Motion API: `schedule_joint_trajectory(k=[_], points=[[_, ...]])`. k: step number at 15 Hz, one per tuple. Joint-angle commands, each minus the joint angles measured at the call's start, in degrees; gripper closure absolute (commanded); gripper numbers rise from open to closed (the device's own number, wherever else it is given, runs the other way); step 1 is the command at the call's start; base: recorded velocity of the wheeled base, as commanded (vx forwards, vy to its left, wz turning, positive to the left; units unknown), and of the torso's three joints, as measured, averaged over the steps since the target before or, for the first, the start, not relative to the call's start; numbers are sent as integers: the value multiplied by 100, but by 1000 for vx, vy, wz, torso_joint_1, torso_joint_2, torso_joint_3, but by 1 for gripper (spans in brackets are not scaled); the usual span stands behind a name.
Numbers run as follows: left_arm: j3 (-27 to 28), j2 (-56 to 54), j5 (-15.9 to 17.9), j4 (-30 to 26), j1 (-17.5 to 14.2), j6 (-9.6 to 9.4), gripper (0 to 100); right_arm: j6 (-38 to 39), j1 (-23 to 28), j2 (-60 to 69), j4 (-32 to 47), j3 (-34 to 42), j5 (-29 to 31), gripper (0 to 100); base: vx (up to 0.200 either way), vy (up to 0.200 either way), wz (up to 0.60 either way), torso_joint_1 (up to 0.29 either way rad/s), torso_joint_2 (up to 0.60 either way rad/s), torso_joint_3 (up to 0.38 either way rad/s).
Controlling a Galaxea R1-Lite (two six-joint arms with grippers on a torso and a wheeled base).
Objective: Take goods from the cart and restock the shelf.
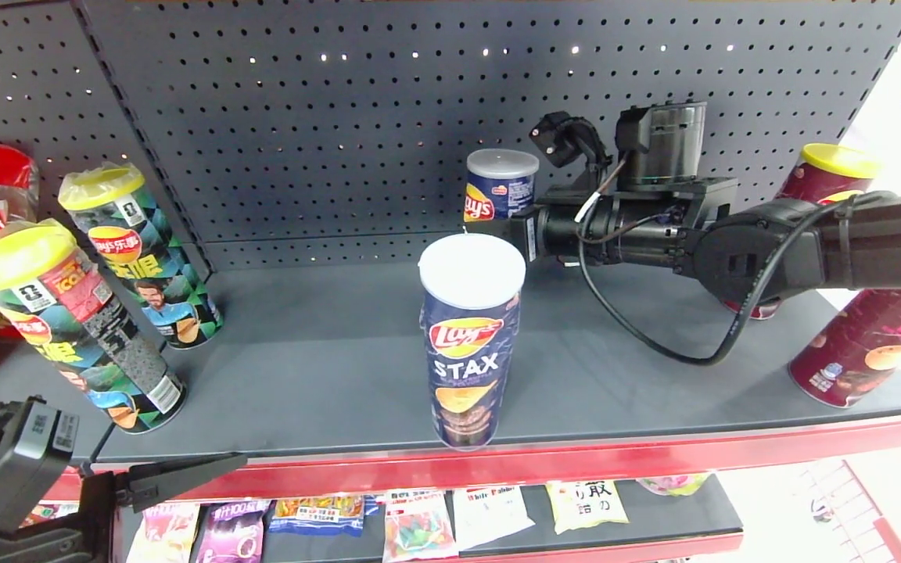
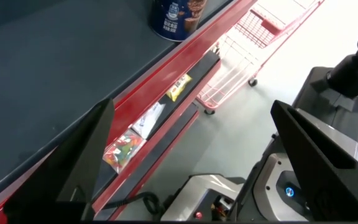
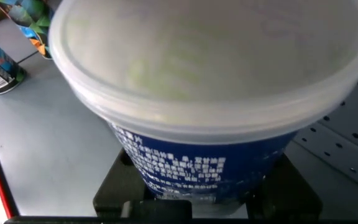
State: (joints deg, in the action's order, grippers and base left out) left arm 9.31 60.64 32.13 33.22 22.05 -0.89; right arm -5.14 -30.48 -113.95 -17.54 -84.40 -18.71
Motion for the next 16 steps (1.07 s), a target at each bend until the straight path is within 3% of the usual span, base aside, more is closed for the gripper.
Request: schedule_joint_trajectory(k=[1, 9, 16], points=[[0, 45, 3, 0, 1, 1, 0, -4, -11, 4, -4, 2, -1, 0, 0, 0, 0, 0, 0, 0], [0, 80, 12, 0, -8, 10, 0, 22, -125, 206, 5, 125, 43, 0, 0, 0, 0, 0, 0, 0], [71, 150, 12, 0, 1, 10, 0, 22, -116, 997, -4, 1118, 193, 0, 0, 0, 0, 0, 0, 0]])
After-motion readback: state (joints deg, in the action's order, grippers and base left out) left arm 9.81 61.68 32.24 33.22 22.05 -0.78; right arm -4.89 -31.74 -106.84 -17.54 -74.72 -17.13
